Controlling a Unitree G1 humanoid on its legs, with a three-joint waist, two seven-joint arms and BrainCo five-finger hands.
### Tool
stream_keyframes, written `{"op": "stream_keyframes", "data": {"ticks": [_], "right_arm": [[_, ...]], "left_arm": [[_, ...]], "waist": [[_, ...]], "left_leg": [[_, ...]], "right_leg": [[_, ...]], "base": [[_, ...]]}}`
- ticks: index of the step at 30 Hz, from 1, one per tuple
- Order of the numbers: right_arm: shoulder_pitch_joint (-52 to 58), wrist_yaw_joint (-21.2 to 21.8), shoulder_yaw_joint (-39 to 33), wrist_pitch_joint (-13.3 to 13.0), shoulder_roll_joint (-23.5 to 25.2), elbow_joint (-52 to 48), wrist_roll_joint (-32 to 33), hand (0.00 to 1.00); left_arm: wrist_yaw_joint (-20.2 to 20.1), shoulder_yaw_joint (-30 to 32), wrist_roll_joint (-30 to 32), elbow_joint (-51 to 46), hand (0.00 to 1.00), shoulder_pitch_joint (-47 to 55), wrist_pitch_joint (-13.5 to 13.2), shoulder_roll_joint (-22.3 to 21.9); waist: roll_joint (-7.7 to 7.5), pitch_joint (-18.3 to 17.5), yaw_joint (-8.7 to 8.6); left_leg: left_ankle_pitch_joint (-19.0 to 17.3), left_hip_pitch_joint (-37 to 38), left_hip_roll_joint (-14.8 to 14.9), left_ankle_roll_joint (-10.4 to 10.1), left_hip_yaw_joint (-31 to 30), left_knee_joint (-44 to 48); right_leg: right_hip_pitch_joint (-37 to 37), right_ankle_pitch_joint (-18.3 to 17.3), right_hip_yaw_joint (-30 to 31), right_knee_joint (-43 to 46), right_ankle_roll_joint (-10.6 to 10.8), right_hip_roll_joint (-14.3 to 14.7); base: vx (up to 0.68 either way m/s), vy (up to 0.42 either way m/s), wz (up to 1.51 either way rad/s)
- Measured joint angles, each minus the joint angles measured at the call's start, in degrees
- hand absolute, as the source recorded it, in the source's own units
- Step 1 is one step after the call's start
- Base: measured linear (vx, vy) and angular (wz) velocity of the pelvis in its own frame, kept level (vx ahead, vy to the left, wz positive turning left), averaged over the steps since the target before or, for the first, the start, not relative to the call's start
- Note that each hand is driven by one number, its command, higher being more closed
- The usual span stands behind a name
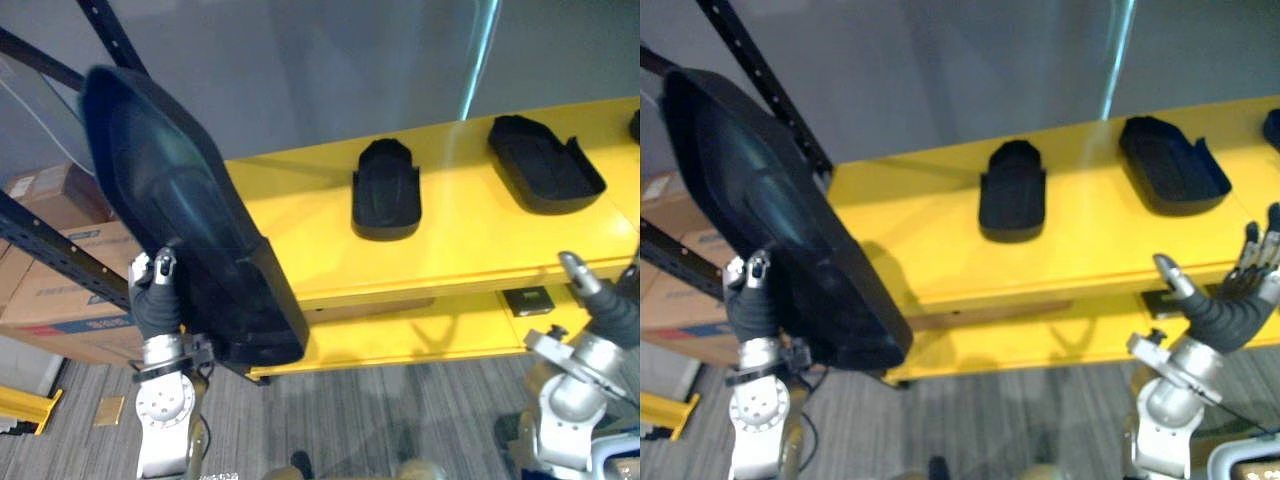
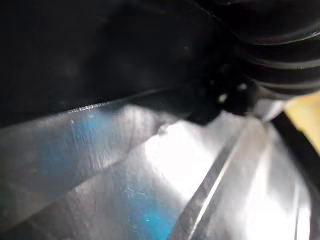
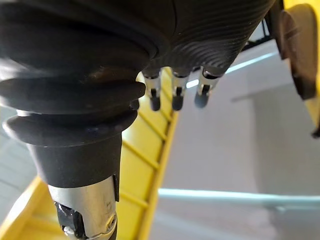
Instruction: Walk over and take plastic housings, then place them on the shelf
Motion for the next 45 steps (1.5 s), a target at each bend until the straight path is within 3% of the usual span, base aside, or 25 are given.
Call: {"op": "stream_keyframes", "data": {"ticks": [3,7,10,15,16,22,26,29,32,34,40,45], "right_arm": [[-0.27,3.16,3.79,-0.04,-0.24,-0.16,0.06,0.00],[-1.11,6.36,6.54,0.51,-2.69,-0.09,1.66,0.00],[-1.75,9.40,7.89,1.21,-5.33,-0.02,4.87,0.00],[-4.04,14.80,9.80,1.84,-8.23,0.31,9.80,0.00],[-4.81,16.33,11.11,1.85,-8.99,0.34,10.94,0.00],[-7.83,22.93,15.96,3.06,-11.91,0.34,16.01,0.00],[-8.10,26.22,20.20,4.53,-12.78,0.14,17.27,0.00],[-8.67,27.23,22.15,5.30,-12.93,-0.51,19.27,0.00],[-10.16,28.42,24.57,6.22,-12.85,-2.64,19.49,0.00],[-11.07,28.48,26.78,6.67,-12.50,-4.17,19.36,0.00],[-13.02,28.93,28.29,6.40,-12.54,-7.42,19.96,0.00],[-15.82,33.06,29.61,6.10,-12.50,-9.69,22.99,0.00]], "left_arm": [[2.40,-0.07,1.61,8.17,1.00,-6.42,3.97,4.22],[4.32,-0.19,2.62,18.17,1.00,-11.71,7.72,8.50],[5.08,-0.19,2.54,24.58,1.00,-15.43,9.84,12.01],[4.69,-0.93,1.40,33.87,1.00,-23.01,11.02,16.13],[4.59,-1.43,0.27,36.19,1.00,-25.37,11.82,17.38],[4.83,-5.58,0.03,44.05,1.00,-32.90,14.01,17.85],[3.81,-5.91,-0.59,48.45,1.00,-36.37,19.55,17.96],[3.17,-5.90,-1.34,49.38,1.00,-39.10,22.26,18.47],[2.77,-5.87,-2.96,49.88,1.00,-43.41,25.23,19.61],[2.87,-5.99,-4.37,49.95,1.00,-45.77,26.83,19.59],[3.97,-6.24,-6.75,50.11,1.00,-47.44,28.74,19.53],[4.11,-8.01,-6.78,49.97,1.00,-51.18,30.78,19.52]], "waist": [[-0.95,0.26,-0.04],[-1.02,0.22,-1.00],[-0.99,0.21,-2.32],[-0.40,0.42,-3.58],[-0.05,0.60,-4.66],[2.64,2.02,-5.79],[3.52,2.54,-6.52],[4.50,3.36,-7.60],[4.52,5.42,-7.78],[3.57,7.02,-7.95],[2.39,9.51,-7.73],[1.73,10.04,-7.09]], "left_leg": [[0.33,-0.10,-0.69,0.46,0.74,-0.42],[0.62,-0.04,-1.11,0.85,1.50,-1.05],[0.67,-0.01,-1.06,0.83,1.98,-1.05],[1.13,-0.46,-0.59,0.71,3.07,-1.09],[1.46,-1.05,-0.57,0.85,2.99,-1.10],[2.57,-2.21,-0.56,1.25,4.43,-1.06],[4.06,-2.18,-0.15,1.21,5.25,-1.10],[4.18,-2.17,0.26,1.03,6.15,-2.11],[4.48,-4.21,0.22,1.41,7.66,-2.02],[5.44,-5.63,0.07,1.67,7.89,-2.06],[5.78,-7.26,0.18,1.74,9.10,-1.97],[6.44,-9.53,-0.48,2.29,8.80,-1.94]], "right_leg": [[-0.01,0.88,0.30,-1.41,0.71,-0.80],[-0.32,1.88,1.35,-2.46,0.88,-0.91],[-0.61,1.90,1.72,-2.47,0.87,-0.75],[-2.21,2.27,3.25,-2.43,0.68,-0.17],[-2.74,2.27,3.30,-2.38,0.68,-0.13],[-4.82,2.27,5.08,-2.08,0.68,-0.10],[-6.46,2.03,6.45,-0.14,0.27,0.31],[-7.90,1.82,6.88,1.32,-0.01,0.84],[-11.48,1.71,8.13,3.03,-0.06,0.83],[-13.45,1.70,8.54,3.91,-0.08,0.67],[-16.72,1.58,9.40,6.48,-0.26,0.67],[-19.42,1.27,9.07,8.66,-0.14,-0.32]], "base": [[-0.02,0.091,-0.07],[0.00,0.050,-0.09],[0.01,0.020,-0.08],[-0.01,0.001,-0.14],[0.00,0.000,0.00],[-0.03,0.003,-0.11],[-0.03,-0.034,-0.14],[-0.04,-0.009,-0.07],[-0.09,0.008,-0.13],[-0.10,-0.015,-0.02],[-0.07,-0.005,-0.04],[-0.03,0.000,0.12]]}}
